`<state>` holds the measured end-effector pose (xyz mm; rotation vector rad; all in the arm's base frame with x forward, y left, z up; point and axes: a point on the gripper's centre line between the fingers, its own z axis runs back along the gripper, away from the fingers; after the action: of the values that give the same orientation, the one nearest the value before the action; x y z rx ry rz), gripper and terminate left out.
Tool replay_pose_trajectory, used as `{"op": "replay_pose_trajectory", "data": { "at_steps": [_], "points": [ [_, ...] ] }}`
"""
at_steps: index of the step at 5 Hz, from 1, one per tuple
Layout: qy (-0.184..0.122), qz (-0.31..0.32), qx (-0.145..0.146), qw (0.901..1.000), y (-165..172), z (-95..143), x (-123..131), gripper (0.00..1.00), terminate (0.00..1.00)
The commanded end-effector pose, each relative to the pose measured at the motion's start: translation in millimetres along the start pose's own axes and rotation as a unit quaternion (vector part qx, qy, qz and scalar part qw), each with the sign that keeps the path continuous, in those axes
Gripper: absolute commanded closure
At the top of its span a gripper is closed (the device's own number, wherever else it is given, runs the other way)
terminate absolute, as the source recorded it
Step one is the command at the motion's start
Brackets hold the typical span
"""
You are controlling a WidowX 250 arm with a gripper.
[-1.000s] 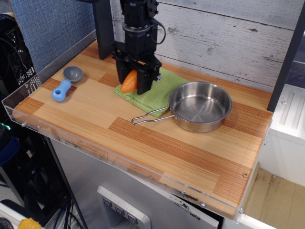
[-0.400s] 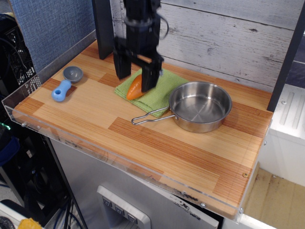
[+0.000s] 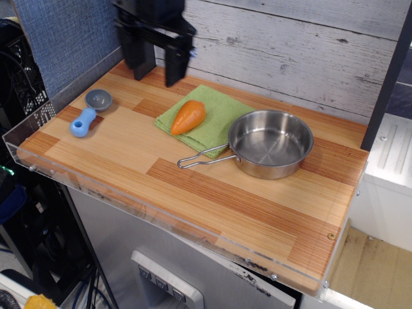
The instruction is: Move the potato right to center cloth on the table
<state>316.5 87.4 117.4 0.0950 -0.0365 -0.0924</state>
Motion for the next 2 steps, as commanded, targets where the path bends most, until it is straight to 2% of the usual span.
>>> {"op": "replay_pose_trajectory", "data": {
  "at_steps": [1,2],
  "points": [
    [-0.013,0.061,0.021,0.9978,6.5,25.1,-27.3,0.00,0.00],
    [-0.001,0.103,0.045,0.9937,9.9,27.8,-32.5,0.00,0.00]
  ]
}}
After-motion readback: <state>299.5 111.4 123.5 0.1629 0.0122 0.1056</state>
